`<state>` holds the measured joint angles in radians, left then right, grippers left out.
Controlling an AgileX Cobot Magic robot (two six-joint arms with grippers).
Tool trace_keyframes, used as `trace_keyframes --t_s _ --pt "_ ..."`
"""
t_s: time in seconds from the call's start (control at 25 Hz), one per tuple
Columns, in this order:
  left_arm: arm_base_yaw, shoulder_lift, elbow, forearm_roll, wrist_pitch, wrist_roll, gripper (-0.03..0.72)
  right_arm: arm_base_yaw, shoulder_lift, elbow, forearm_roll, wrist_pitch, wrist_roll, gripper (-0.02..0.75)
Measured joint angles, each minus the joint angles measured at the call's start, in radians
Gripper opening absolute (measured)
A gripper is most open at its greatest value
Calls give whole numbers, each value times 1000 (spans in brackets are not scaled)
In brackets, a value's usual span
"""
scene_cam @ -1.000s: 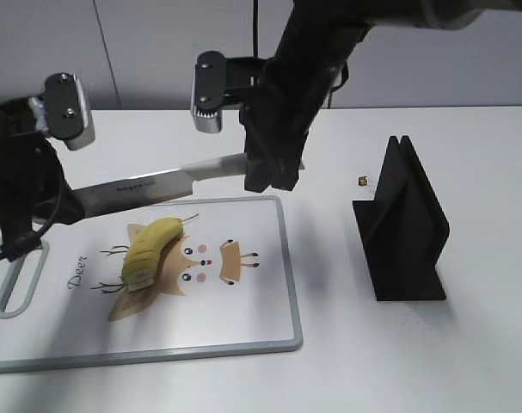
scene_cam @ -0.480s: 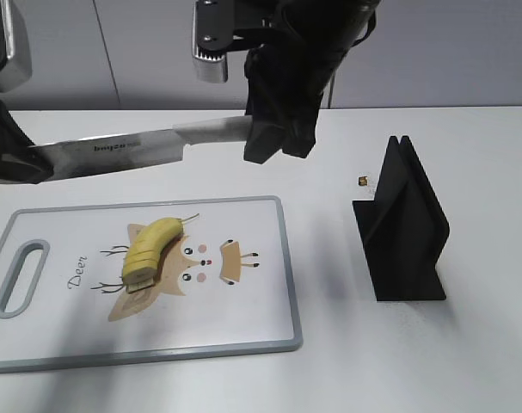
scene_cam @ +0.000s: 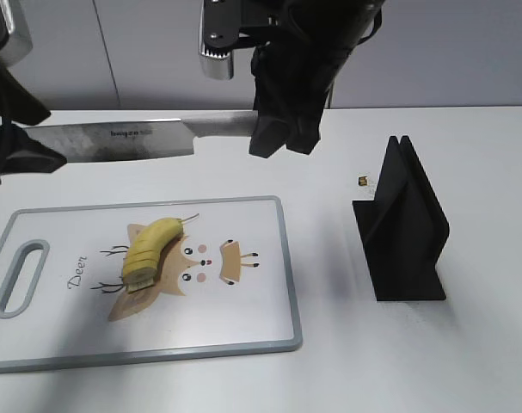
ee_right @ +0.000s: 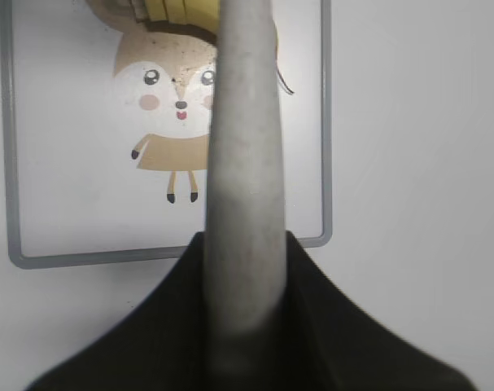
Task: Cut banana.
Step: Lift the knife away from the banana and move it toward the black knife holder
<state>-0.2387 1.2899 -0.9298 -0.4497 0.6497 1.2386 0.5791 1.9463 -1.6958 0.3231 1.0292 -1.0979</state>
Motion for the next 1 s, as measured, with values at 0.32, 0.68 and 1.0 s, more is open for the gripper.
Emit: trace_keyframes --t_s 0.32,0.68,1.0 --pt "0 -81 0 -8 -233 -11 616 -3 0 0 -12 -13 95 160" --pt "152 -157 -63 4 15 -403 607 -3 -29 -23 -80 75 538 160" --pt "280 -209 -88 136 293 -702 588 -3 -113 3 -113 187 779 160"
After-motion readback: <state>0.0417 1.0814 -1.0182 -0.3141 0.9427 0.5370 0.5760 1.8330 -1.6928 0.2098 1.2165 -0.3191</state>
